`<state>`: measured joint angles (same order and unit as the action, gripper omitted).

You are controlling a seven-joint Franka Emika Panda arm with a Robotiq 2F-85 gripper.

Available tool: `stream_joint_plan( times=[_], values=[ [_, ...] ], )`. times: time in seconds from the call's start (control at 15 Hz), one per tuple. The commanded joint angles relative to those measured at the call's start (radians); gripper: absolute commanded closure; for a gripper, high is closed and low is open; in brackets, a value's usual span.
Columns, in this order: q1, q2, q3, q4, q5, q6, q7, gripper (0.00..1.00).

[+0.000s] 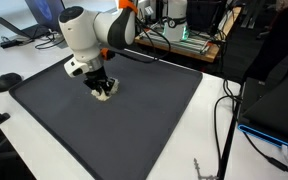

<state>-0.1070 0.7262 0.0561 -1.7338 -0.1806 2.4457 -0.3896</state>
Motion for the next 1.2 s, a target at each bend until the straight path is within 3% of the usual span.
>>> stream_joint_plan(
  times=[0.0, 1.07, 1.13],
  values=[
    [-0.015, 0.002, 0.013, 0.016, 0.026, -0.036, -0.035, 1.00],
    [-0.012, -0.021, 0.011, 0.007, 0.024, -0.036, -0.030, 0.98],
    [-0.015, -0.026, 0.015, 0.005, 0.026, -0.039, -0.038, 0.69]
  ],
)
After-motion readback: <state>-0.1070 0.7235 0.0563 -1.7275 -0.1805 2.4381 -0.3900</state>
